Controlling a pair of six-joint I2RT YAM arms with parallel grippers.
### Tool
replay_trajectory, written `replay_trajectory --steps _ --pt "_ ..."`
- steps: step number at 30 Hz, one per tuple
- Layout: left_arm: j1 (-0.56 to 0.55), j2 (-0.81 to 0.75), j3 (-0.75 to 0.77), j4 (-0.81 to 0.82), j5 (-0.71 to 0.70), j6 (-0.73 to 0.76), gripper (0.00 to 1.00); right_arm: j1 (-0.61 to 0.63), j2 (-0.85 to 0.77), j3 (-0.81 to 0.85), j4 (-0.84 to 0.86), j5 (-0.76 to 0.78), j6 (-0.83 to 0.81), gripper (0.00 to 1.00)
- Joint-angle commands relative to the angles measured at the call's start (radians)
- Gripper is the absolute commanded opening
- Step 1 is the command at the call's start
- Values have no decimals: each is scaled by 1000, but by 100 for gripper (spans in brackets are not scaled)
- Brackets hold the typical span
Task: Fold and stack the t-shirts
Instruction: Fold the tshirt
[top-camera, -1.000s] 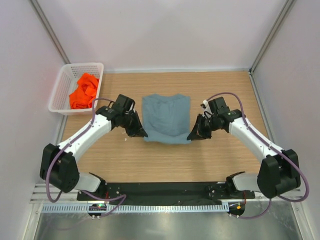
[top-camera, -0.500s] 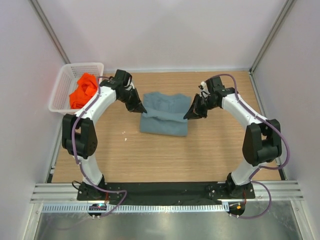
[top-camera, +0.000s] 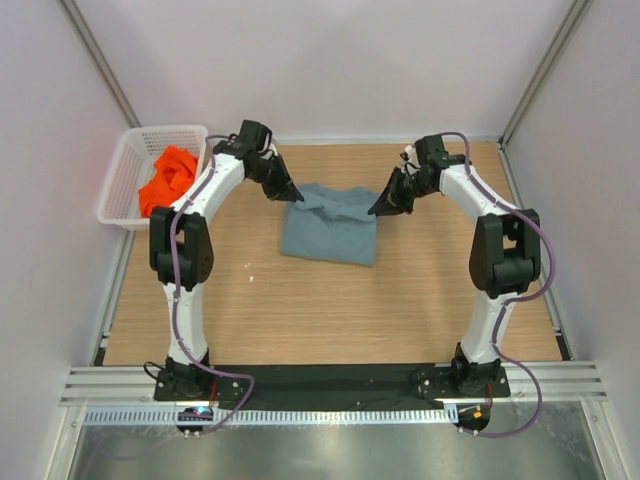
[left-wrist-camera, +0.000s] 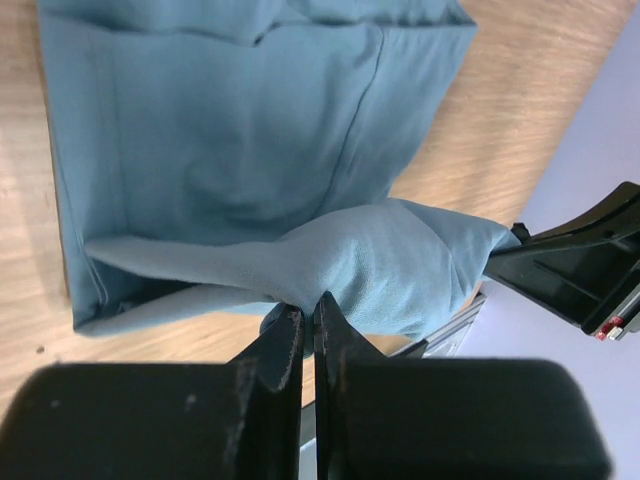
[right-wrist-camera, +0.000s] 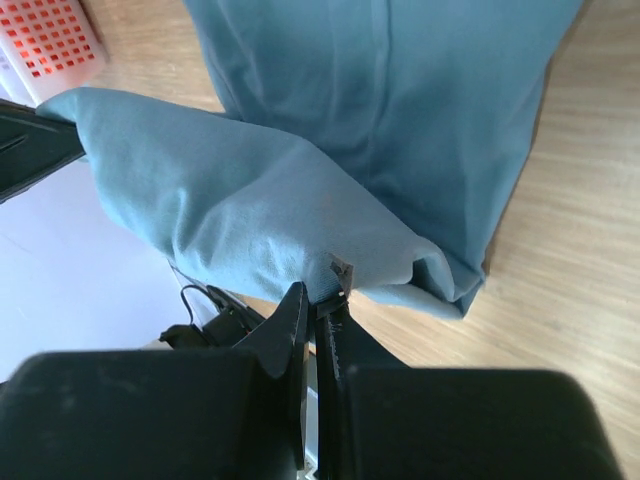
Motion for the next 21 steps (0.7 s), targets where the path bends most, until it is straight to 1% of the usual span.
replay_trajectory --steps 1,4,9,13,16,18,19,20,21 --pt "19 55 83 38 49 -20 0 -2 40 86 26 -46 14 1" --pt "28 93 141 39 53 -29 0 -10 85 121 27 -53 21 1" --pt "51 195 233 28 102 -26 0 -16 133 154 47 -67 34 1" --pt "62 239 261 56 99 -40 0 -21 169 174 75 -64 49 1" --pt "66 291 294 74 122 -46 0 -27 205 207 82 -44 49 1" --pt "65 319 339 87 121 -43 5 -33 234 226 107 -27 66 2" --pt "65 349 357 90 91 -25 8 -35 246 227 150 -18 75 3" --pt "65 366 411 85 66 -17 16 -39 257 226 183 -9 86 6" --pt "68 385 449 70 38 -14 22 -48 268 227 207 17 106 11"
